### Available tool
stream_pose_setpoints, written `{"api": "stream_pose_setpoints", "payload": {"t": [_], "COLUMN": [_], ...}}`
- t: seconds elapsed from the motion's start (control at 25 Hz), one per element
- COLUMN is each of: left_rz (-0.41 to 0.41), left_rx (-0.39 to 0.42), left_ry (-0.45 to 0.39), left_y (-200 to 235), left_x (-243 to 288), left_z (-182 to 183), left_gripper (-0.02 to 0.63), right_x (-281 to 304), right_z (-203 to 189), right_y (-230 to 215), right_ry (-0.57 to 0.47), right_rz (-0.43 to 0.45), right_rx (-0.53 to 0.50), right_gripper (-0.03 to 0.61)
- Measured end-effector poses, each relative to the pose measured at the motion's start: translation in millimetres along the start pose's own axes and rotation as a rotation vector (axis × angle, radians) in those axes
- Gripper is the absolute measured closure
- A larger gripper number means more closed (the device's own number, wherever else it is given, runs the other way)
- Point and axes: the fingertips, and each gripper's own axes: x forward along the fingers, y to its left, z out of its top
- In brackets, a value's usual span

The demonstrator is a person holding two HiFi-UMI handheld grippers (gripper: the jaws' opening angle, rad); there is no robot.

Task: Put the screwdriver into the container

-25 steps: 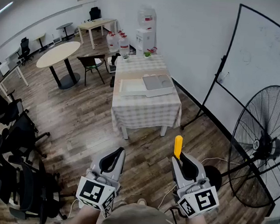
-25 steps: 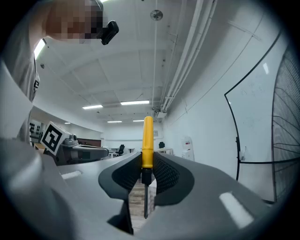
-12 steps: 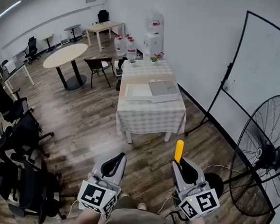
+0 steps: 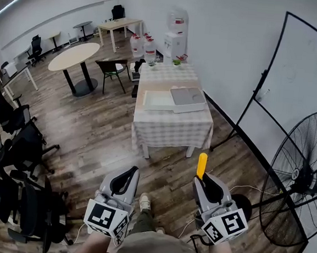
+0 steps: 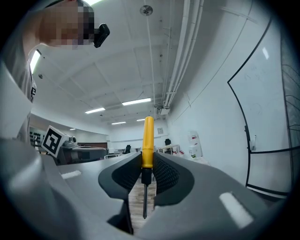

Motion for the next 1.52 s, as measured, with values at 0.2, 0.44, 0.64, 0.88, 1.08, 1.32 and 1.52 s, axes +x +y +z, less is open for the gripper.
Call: {"api": "stream_pose_setpoints", "payload": {"t": [0.2, 0.44, 0.64, 0.88, 1.08, 1.32, 1.52], "left_rz": [0.005, -0.001, -0.022, -0.064, -0.081, -0.086, -0.089], "left_rx": [-0.016, -0.024, -0.025, -0.021, 0.003, -0.017, -0.033], "left_ry": [0.021, 0.041, 0.090, 0.153, 0.193, 0.258, 0.298], "left_y": [30, 85, 142, 211, 258, 291, 304], "left_x": [23, 73, 130, 193, 231, 267, 302], "left_z": [-11, -27, -37, -54, -74, -99, -117], "left_gripper": [0.614, 0.614, 0.614, 0.614, 0.614, 0.614, 0.614], "right_x": [36, 107, 184, 275, 331, 375, 407], "right_z": [-8, -26, -46, -64, -81, -103, -127], "right_y": [-11, -32, -54, -78, -97, -120, -147], "right_ry": [0.034, 0.103, 0.202, 0.301, 0.355, 0.448, 0.508], "right_rz": [0.008, 0.026, 0.043, 0.033, 0.015, 0.024, 0.040], "right_rx": [-0.035, -0.059, -0.085, -0.127, -0.158, -0.185, -0.172], "right_gripper": [0.477, 0.477, 0.477, 0.477, 0.477, 0.477, 0.477]}}
